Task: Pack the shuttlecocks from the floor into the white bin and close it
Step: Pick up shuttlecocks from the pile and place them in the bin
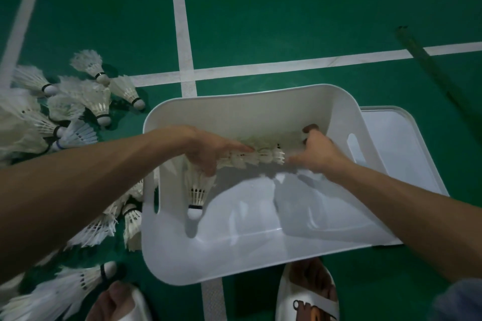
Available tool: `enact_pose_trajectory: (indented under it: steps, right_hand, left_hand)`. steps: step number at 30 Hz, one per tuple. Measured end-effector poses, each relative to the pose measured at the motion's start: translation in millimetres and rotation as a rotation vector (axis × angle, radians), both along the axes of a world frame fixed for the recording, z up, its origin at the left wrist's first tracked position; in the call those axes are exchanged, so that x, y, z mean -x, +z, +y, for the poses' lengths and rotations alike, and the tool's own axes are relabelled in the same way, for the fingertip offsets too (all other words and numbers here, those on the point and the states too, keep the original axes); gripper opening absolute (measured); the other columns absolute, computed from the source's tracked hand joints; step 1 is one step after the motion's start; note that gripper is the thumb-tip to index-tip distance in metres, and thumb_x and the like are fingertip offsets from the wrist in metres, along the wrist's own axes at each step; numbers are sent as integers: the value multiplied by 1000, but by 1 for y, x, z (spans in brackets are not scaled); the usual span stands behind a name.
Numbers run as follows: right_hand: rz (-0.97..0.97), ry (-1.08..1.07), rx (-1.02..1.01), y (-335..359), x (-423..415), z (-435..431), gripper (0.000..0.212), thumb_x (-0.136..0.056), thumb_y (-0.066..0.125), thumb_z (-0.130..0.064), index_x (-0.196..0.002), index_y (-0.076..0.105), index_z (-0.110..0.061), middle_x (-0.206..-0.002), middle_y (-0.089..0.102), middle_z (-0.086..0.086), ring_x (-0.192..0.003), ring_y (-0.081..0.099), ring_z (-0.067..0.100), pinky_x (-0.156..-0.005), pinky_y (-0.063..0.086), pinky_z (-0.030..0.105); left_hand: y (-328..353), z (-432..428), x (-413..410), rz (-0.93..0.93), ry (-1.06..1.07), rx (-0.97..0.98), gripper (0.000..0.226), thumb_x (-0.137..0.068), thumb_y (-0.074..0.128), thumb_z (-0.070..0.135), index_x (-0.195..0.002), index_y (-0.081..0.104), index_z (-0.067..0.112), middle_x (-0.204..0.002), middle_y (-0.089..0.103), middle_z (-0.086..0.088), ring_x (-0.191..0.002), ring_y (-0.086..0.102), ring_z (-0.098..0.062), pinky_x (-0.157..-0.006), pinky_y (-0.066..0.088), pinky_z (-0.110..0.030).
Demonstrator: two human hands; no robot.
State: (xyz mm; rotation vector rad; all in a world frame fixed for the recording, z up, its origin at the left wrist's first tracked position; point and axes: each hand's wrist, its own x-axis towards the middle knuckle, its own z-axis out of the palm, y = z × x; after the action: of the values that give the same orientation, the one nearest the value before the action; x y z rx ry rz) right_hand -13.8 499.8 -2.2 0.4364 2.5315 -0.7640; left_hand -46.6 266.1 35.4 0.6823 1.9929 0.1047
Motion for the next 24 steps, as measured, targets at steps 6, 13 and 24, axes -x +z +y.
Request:
enact_pose_trajectory:
  steps: [6,13,24]
  right_hand:
    - [241,181,-160,35,-17,-10,76,-75,77,-23,-137,32,-22,-122,52,12,-102,55,30,-84,48,37]
    - [38,136,516,42,-36,-64,88,-66,87,-21,-128,30,-44,-102,64,1,-83,69,17,-80,58,41]
    - [-121,188,517,31,-42,-77,99,-65,84,-2,-132,26,-47,-104,57,13,-94,62,24,-69,61,40]
  left_hand:
    - [22,-7,-1,78,165,-192,88,-84,68,7,-146,18,45,-104,49,6,-84,52,-10,-66,45,-21]
    - [20,-9,-17,78,516,-468,71,-83,71,13,-140,32,29,-103,60,1,-88,62,-16,-66,49,-21]
    - [27,-27,-18,313,610,-465,35,-88,66,20,-120,57,29,-103,58,6,-84,57,-8,-64,43,-15]
